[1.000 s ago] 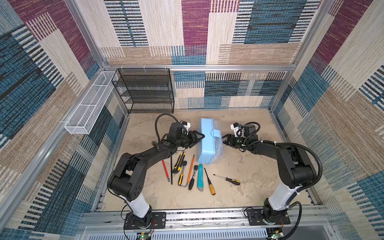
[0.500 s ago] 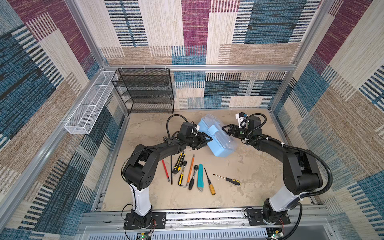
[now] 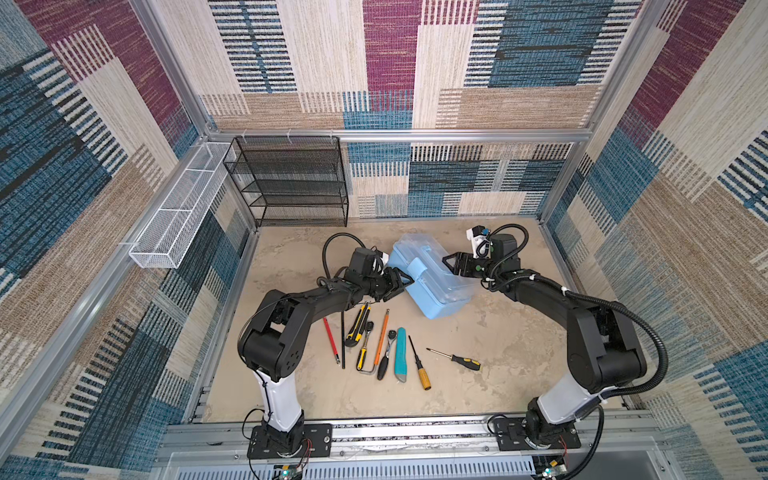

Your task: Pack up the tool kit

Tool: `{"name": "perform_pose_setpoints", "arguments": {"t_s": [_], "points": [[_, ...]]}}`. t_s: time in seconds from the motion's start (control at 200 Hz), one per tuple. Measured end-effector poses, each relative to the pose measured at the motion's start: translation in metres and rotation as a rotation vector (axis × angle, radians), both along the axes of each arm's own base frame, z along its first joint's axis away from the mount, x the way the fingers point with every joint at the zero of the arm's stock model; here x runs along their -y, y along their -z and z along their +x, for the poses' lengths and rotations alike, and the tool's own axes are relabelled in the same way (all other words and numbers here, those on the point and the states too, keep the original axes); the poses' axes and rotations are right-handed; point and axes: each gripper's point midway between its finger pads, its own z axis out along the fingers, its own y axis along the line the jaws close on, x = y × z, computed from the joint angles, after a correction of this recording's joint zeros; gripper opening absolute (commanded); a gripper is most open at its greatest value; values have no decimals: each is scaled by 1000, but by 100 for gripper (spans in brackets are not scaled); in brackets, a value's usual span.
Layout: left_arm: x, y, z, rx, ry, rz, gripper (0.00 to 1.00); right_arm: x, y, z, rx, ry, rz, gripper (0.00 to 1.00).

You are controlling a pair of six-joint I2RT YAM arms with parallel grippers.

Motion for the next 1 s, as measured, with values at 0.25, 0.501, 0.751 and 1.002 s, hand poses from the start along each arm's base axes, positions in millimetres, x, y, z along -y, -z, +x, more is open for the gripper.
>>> {"name": "perform_pose_setpoints", "arguments": {"t_s": [0.25,0.501,0.751,1.002], "points": [[-17,-5,-4,22,-19,86,61,-14,5,-5,-30,-6,-87,76],[-32,11,-14,-34,-38,167,61,-10,8,-4,-41,14,-108,78],[-26,22,-13,-67,-24,189,61,-11,4,-1,-26,16,-159,79],[-10,34,-4,-79,-1,195,61,-6,-1,4,-4,47,-245,80]]}}
